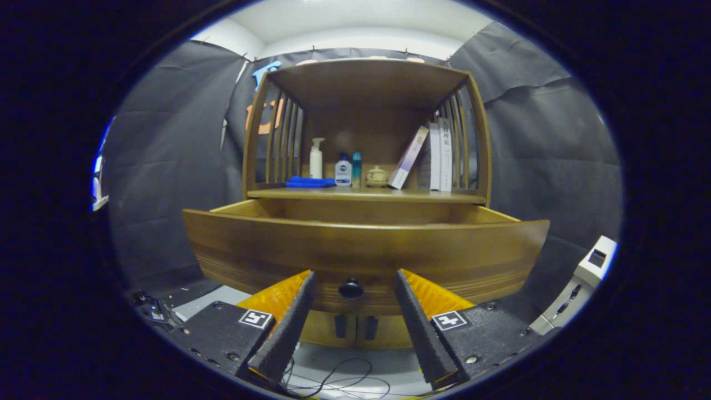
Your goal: Pull open the drawer, take out the items inside it, and place them on the countertop above the cabinet.
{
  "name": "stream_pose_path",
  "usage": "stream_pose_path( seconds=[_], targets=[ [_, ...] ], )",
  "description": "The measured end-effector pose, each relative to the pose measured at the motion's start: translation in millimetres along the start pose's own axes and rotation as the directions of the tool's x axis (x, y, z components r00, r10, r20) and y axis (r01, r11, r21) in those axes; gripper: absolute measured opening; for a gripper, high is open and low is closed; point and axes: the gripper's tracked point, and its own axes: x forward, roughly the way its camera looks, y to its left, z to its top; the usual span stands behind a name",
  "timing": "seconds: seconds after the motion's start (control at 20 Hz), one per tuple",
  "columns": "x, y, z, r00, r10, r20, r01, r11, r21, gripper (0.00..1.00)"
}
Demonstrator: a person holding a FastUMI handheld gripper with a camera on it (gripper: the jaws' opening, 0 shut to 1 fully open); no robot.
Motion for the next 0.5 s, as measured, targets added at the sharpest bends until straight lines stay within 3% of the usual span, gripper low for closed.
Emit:
stream_pose_path(
  seconds=[0.25, 0.5],
  targets=[
    [-13.7, -6.5, 48.6, 0.998, 0.013, 0.054, -0.015, 0.999, 0.043, 0.99],
    [-5.6, -26.8, 109.4, 0.994, -0.006, 0.111, 0.001, 0.999, 0.052, 0.99]
  ],
)
